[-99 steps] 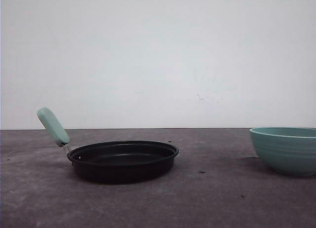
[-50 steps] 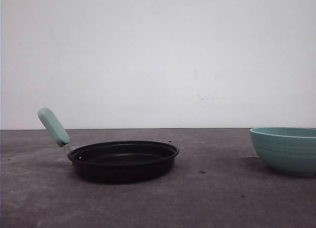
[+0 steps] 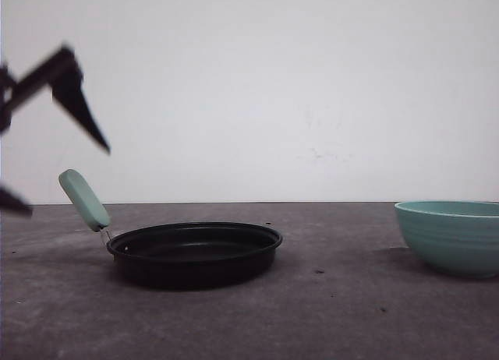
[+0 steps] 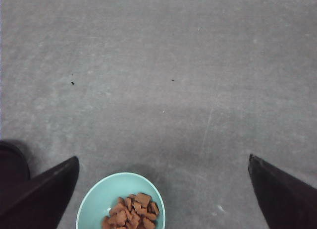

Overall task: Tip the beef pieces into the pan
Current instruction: 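Lower the left gripper onto the pale green pan handle and close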

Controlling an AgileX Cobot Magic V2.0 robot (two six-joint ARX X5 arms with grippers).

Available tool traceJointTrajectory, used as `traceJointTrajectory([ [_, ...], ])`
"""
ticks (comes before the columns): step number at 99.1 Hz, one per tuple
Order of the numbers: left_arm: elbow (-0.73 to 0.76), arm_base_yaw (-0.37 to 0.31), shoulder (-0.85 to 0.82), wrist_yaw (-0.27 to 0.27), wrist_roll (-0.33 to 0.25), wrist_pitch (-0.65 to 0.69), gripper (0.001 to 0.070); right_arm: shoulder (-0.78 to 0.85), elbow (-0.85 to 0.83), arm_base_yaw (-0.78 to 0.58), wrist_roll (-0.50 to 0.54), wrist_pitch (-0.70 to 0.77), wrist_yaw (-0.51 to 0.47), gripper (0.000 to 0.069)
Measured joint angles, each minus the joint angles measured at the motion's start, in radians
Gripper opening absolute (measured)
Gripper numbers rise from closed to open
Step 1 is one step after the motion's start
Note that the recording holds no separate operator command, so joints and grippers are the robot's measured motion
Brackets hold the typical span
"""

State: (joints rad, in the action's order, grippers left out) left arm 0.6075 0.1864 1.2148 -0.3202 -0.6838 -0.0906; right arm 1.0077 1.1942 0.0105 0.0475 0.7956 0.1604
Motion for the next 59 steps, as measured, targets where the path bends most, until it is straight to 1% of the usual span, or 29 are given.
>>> traceJointTrajectory([
  [3,-0.007,0.000,0.020,0.000,-0.015,0.026,0.0662,-0.003,0.000,0.000,0.000,0.000,0.002,0.0683],
  [13,-0.006,0.001,0.077,-0.005,-0.038,0.087,0.0662,-0.006,0.000,0.000,0.000,0.001,0.014,0.0683],
  [27,-0.006,0.001,0.179,-0.018,-0.065,0.090,0.0662,-0.005,0.000,0.000,0.000,0.011,0.021,0.0683],
  [30,-0.005,0.000,0.188,-0.027,-0.067,0.104,0.0662,-0.006,0.000,0.000,0.000,0.012,0.021,0.0683],
  [41,0.002,0.001,0.218,-0.030,-0.080,0.147,0.0658,-0.006,0.000,0.000,-0.003,0.018,0.021,0.0683],
  [48,0.004,0.001,0.228,-0.027,-0.094,0.156,0.0614,-0.006,0.000,0.000,-0.010,0.023,0.021,0.0683],
  [54,0.004,0.001,0.238,-0.026,-0.103,0.164,0.0540,-0.006,0.000,0.000,-0.015,0.026,0.021,0.0683],
  [59,0.004,0.002,0.241,-0.026,-0.108,0.166,0.0491,-0.006,0.000,0.000,-0.018,0.027,0.021,0.0683],
])
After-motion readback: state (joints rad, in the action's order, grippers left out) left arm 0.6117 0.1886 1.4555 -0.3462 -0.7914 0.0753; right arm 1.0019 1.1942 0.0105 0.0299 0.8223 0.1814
